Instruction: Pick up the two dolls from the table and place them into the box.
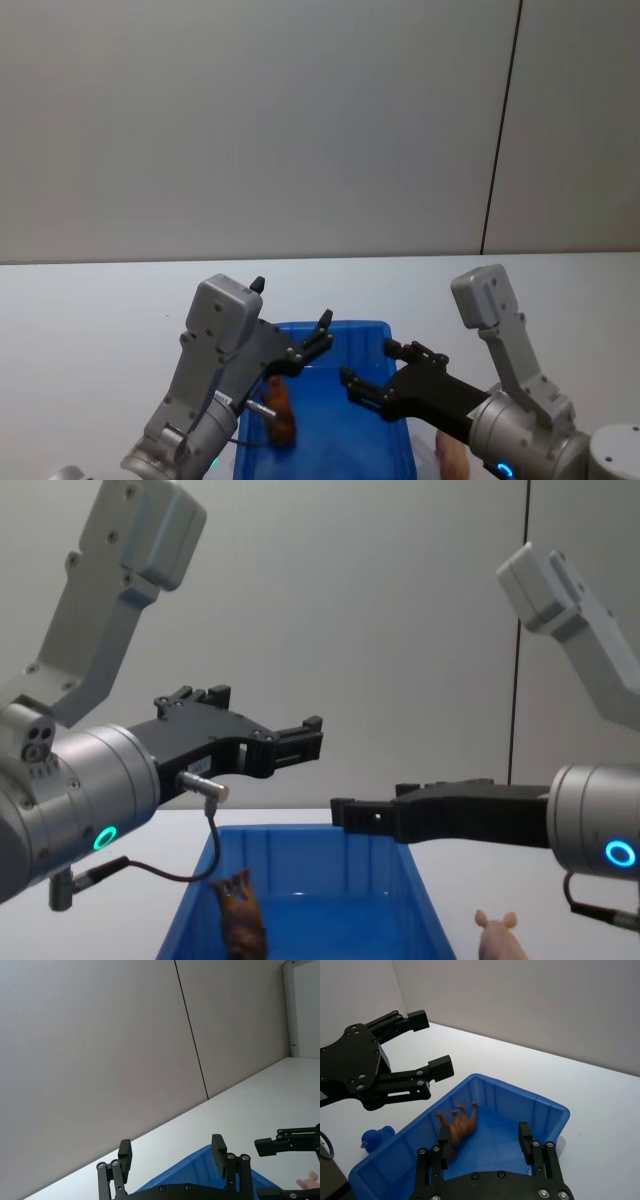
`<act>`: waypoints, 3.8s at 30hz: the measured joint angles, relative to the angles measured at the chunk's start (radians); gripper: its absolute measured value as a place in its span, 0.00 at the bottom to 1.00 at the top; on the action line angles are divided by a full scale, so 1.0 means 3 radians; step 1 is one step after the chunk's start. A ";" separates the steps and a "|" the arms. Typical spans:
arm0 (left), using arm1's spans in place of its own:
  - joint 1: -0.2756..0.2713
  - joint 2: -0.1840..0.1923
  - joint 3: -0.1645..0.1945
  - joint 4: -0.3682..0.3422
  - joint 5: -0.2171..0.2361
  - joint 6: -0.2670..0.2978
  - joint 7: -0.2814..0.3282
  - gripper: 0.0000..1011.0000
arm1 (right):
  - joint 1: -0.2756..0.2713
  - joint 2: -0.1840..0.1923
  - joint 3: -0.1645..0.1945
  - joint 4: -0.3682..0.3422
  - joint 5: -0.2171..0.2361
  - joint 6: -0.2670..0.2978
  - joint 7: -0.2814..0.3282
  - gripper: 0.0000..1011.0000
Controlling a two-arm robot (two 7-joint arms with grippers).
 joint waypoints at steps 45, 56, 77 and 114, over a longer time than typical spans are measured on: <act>0.0000 0.0000 0.0000 0.0000 0.0000 0.0000 0.0000 0.99 | -0.0766 0.0504 0.0170 -0.0500 0.0251 0.0003 -0.0650 0.99; 0.0000 0.0000 0.0000 0.0000 0.0000 0.0000 0.0000 0.99 | -0.0768 0.0437 0.0112 -0.0360 0.0171 0.0065 -0.0714 0.99; 0.0000 0.0000 0.0000 0.0000 0.0000 0.0000 0.0000 0.99 | -0.0658 0.0302 0.0063 -0.0128 0.0126 0.0159 -0.0786 0.54; 0.0000 0.0000 0.0000 0.0000 0.0000 0.0000 0.0000 0.99 | -0.0337 0.0121 0.0091 -0.0306 -0.0014 -0.0185 -0.0765 0.38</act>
